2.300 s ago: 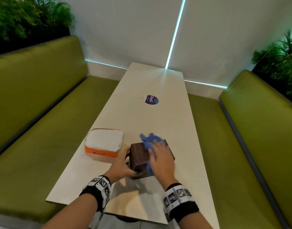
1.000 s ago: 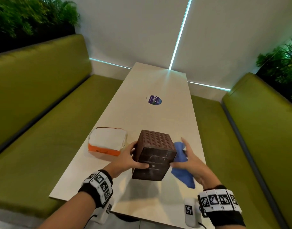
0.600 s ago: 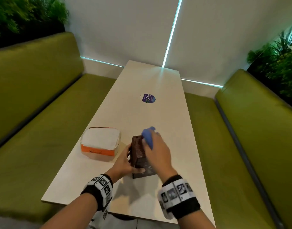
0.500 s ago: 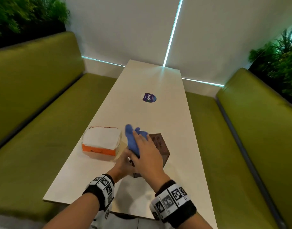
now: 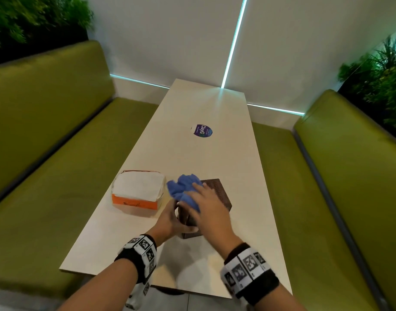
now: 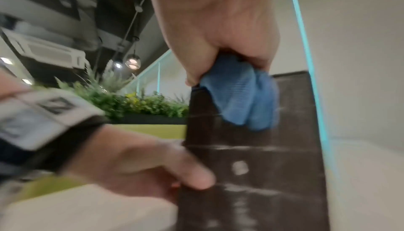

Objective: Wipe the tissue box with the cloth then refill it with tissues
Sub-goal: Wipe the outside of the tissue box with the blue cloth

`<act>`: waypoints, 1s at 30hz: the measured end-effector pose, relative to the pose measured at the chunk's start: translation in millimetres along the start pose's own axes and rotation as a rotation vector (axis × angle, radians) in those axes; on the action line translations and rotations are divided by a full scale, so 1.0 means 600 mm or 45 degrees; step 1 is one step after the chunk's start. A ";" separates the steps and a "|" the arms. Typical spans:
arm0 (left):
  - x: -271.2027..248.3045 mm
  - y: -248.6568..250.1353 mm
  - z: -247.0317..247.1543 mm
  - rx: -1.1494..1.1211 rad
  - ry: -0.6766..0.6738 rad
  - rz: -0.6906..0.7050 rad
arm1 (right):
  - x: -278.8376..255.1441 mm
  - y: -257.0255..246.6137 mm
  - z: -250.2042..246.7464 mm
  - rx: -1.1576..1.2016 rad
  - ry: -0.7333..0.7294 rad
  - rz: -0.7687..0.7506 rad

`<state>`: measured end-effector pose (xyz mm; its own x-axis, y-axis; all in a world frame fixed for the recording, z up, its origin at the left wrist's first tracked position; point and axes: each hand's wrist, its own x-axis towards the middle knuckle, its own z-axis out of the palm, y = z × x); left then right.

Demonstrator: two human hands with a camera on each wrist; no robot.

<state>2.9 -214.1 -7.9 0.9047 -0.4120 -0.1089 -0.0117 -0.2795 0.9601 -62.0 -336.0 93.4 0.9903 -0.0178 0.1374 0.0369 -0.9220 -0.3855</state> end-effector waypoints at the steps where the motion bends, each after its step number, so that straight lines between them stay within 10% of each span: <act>1: 0.001 -0.003 0.000 -0.046 -0.009 -0.002 | 0.007 0.020 -0.015 0.065 0.052 0.074; 5: 0.011 -0.001 0.002 -0.125 -0.059 0.044 | 0.021 0.054 -0.060 0.250 0.288 0.401; 11: 0.004 -0.005 0.002 -0.090 0.000 0.053 | -0.024 -0.025 -0.009 -0.027 -0.071 0.069; 16: 0.005 -0.006 0.000 -0.172 -0.047 0.041 | 0.023 0.059 -0.071 0.194 0.197 0.482; 23: 0.001 -0.003 -0.001 -0.171 -0.023 0.044 | -0.020 -0.010 0.005 0.060 0.033 -0.041; 30: 0.000 0.009 -0.011 -0.297 -0.102 0.008 | -0.004 0.119 -0.073 0.737 0.294 0.673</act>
<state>5.8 -209.9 -0.8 0.8682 -0.4829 -0.1138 0.0896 -0.0730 0.9933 -67.8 -419.0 105.6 0.8462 -0.5318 -0.0344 -0.3016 -0.4247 -0.8536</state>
